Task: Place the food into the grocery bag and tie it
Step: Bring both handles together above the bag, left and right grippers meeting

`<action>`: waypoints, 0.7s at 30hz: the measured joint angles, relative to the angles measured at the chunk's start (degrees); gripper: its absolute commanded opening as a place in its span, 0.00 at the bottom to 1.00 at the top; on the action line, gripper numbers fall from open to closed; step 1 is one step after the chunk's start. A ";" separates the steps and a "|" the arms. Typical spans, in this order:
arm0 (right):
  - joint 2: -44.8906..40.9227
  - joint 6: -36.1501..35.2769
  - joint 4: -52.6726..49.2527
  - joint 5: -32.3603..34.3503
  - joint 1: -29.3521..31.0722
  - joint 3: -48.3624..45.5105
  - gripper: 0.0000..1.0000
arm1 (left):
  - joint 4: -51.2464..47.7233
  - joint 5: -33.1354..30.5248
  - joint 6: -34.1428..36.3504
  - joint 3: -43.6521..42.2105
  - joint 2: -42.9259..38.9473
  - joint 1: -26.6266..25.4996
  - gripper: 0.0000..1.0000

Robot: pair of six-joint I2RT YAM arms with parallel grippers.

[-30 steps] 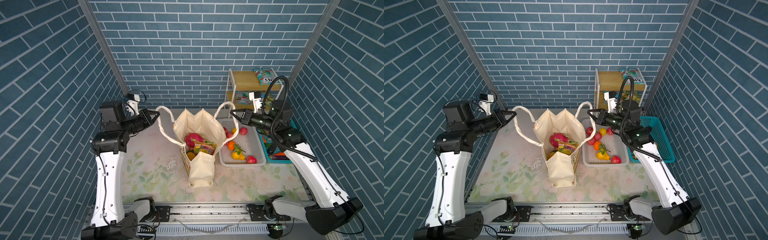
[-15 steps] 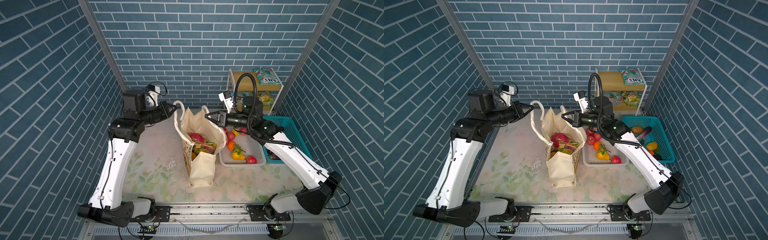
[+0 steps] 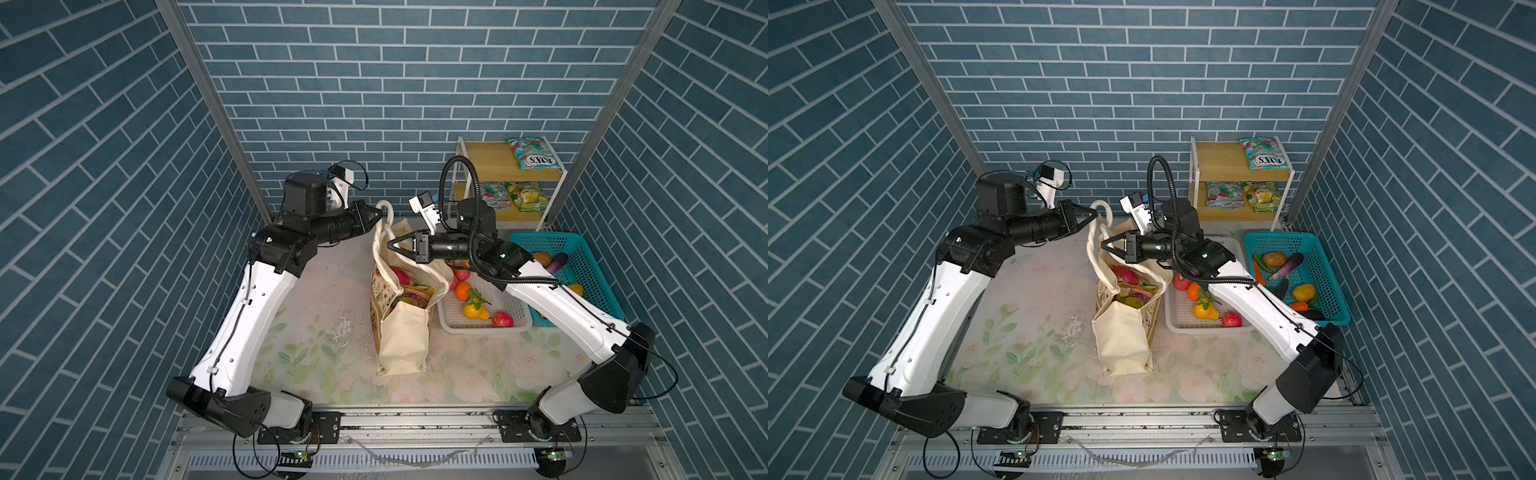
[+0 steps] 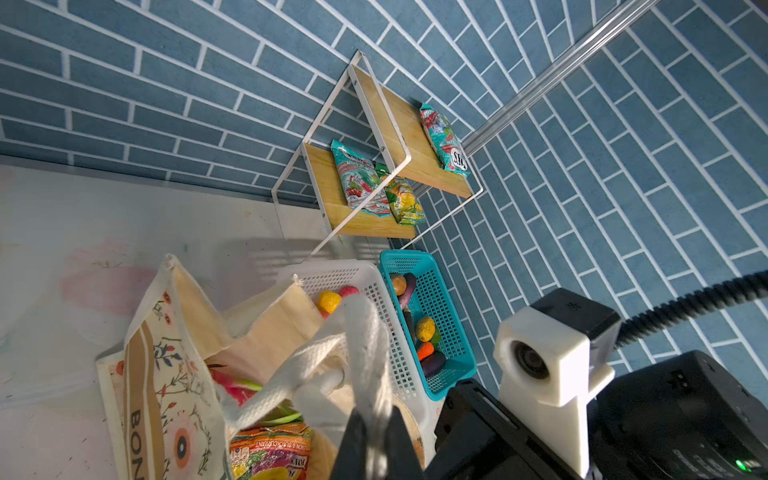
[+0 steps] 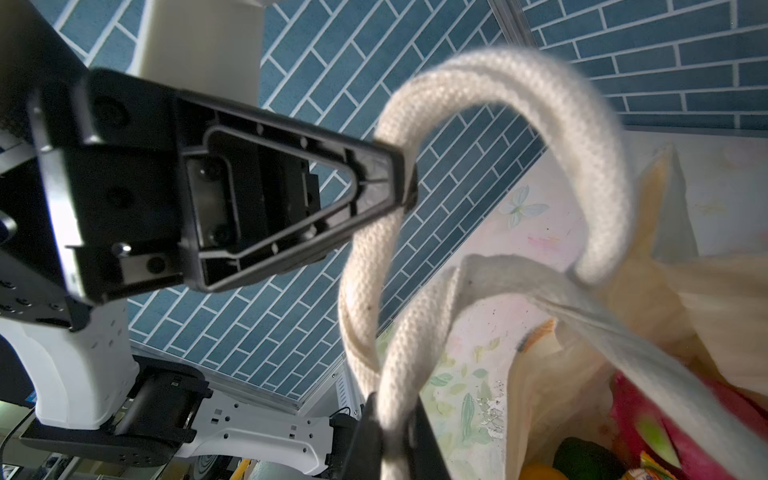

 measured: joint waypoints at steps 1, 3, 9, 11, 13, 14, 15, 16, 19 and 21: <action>0.22 0.02 0.66 -0.11 -0.02 0.00 0.00 | 0.11 -0.15 0.00 0.00 0.09 -0.52 0.00; 0.66 0.04 1.53 -0.15 0.00 0.02 0.00 | 0.33 -0.42 -0.04 0.00 0.09 -1.29 0.00; 2.71 -0.02 2.47 0.28 0.02 2.19 0.00 | 0.48 -0.44 -0.22 -0.04 -0.02 -2.78 0.00; 3.28 -0.04 2.51 0.68 0.02 3.21 0.00 | 0.46 -0.46 -0.22 -0.07 -0.31 -2.86 0.00; 3.89 -0.04 2.97 1.14 0.00 4.24 0.00 | 0.42 -0.44 -0.22 -0.28 -0.85 -2.86 0.00; 4.13 -0.04 3.39 1.40 -0.02 4.52 0.00 | 0.39 -0.42 -0.22 -0.50 -1.16 -2.86 0.00; 4.35 -0.02 3.93 1.75 -0.04 4.63 0.00 | 0.39 -0.42 -0.22 -0.87 -1.60 -2.89 0.00; 4.57 -0.02 4.55 2.10 -0.13 4.70 0.00 | 0.39 -0.42 -0.22 -1.33 -2.01 -2.97 0.00; 5.46 0.17 6.95 3.08 -0.52 4.72 0.00 | 0.50 -0.42 -0.24 -2.67 -3.13 -3.43 0.00; 6.16 0.39 9.09 3.80 -0.74 4.72 0.00 | 0.50 -0.37 -0.26 -3.56 -3.76 -3.87 0.00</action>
